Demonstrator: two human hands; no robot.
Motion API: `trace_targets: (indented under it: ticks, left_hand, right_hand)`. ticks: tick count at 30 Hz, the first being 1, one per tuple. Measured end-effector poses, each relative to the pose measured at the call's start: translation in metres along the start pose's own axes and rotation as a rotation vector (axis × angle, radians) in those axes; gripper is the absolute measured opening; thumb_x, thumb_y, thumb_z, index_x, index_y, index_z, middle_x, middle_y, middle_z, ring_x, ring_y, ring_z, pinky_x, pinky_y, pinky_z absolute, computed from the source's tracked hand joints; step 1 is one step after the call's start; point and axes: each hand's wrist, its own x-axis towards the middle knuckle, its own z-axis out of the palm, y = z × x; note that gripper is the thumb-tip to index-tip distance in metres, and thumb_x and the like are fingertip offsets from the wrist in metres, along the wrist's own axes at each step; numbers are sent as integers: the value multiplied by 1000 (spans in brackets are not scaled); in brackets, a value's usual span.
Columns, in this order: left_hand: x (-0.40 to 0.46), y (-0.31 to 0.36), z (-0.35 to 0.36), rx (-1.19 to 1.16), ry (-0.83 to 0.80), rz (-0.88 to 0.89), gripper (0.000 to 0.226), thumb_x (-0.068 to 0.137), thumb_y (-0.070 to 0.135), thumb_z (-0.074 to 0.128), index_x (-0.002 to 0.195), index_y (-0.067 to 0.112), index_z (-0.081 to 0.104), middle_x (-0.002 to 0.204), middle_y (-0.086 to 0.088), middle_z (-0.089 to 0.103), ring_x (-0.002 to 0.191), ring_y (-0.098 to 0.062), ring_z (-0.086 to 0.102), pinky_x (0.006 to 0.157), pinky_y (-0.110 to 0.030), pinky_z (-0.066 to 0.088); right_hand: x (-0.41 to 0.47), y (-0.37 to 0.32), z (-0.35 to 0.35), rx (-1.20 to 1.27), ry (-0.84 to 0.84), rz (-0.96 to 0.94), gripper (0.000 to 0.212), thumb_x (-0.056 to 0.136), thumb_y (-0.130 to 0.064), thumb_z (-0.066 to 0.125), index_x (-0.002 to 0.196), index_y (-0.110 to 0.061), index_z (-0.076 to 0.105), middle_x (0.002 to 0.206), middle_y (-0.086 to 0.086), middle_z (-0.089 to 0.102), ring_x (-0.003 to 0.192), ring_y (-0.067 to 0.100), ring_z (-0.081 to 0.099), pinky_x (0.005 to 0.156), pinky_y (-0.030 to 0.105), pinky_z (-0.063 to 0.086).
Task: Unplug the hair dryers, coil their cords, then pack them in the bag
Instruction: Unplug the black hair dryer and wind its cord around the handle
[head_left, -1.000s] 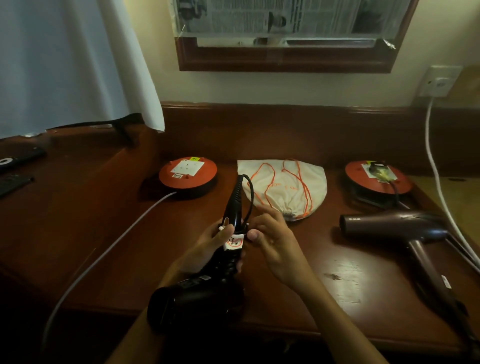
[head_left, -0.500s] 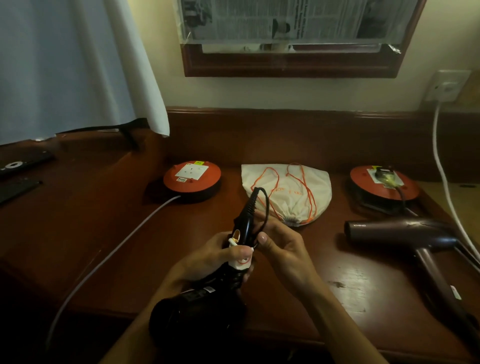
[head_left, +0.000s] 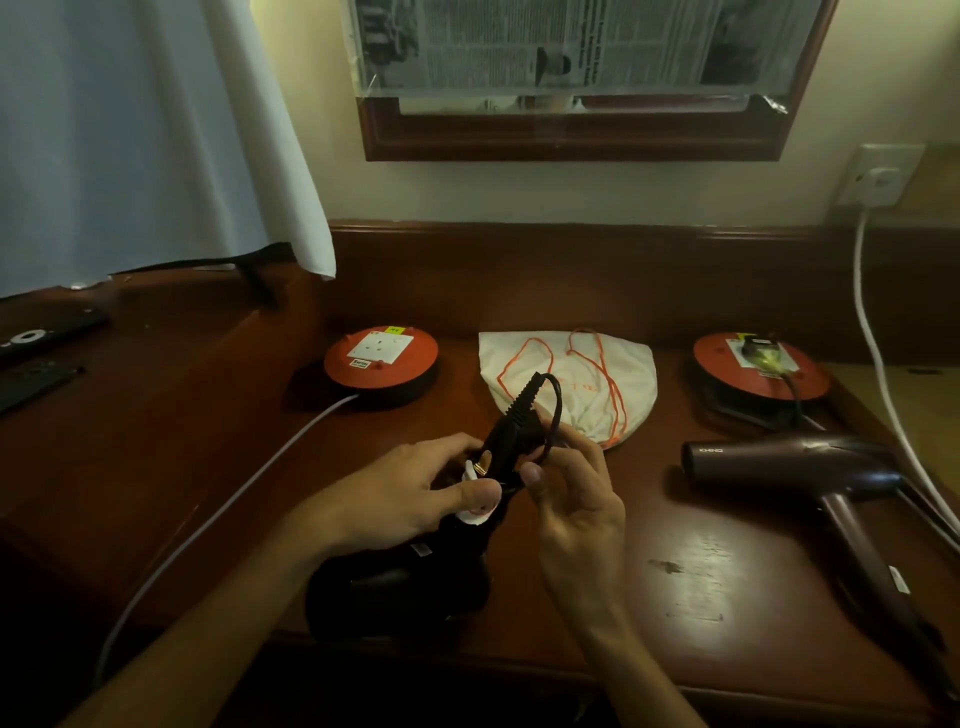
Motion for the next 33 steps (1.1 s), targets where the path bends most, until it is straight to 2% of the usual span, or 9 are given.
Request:
trace_targets:
  ticks: [2,6,11,15,18,21,26,29,33]
  left_hand:
    - [-2,16,0,133,-21,-40,46,100,57,53,142,40,47,111,17,68,102,0,65,91,-32,54]
    - [5,26,32,74,125,-51,42,103,48,52,142,39,41,127,11,61,114,-8,60,102,-44,51]
    - [11,8,66,-261,384,134,41,99,34,64,138,33,52,131,16,63,125,-4,58,106,-34,49]
    - [14,-2,69,-336,469,229,39,101,32,62,138,24,53,127,13,65,125,-10,60,100,-22,48]
    - [13,-7,63,-364,487,272,36,100,34,59,134,22,56,119,7,67,115,-19,64,93,-24,51]
    - [15,-6,64,-349,425,293,38,99,32,62,135,21,56,120,5,68,116,-22,65,95,-32,55]
    - [21,-5,72,-319,359,293,43,95,36,68,135,26,55,120,14,69,116,-14,67,93,-26,54]
    - [25,-5,72,-324,400,275,48,92,39,69,134,20,57,116,14,69,111,-10,68,87,-19,53]
    - [30,-4,68,-373,450,270,45,86,37,74,125,19,62,98,12,69,88,-10,69,72,-18,50]
  right_hand:
    - [-4,-3,5,-58,56,-27,13,94,1,65,97,-8,74,132,2,57,124,4,56,90,13,52]
    - [-13,-9,16,-111,155,-97,29,93,4,64,97,-24,70,126,2,59,118,-2,58,89,9,48]
    - [-8,-1,2,47,38,4,18,97,-2,59,108,-13,70,123,5,65,122,17,62,100,30,54]
    - [5,-3,-19,404,-83,206,28,100,-10,55,127,-5,58,132,12,64,127,26,61,99,43,55]
    - [21,-4,-26,616,-19,381,31,101,-16,55,128,-2,59,134,17,63,122,27,64,85,37,60]
    - [37,0,-25,458,-43,538,37,98,-29,61,125,-5,66,126,26,65,102,34,62,71,32,53]
    - [51,6,-29,245,-276,498,27,95,-12,63,112,9,66,103,25,72,96,40,70,79,42,57]
    - [54,-7,-42,210,-301,471,35,88,-22,66,114,1,67,106,24,73,98,33,73,80,37,59]
    - [47,-6,-60,113,-237,413,23,97,-18,63,119,-12,66,110,20,71,106,36,68,85,41,58]
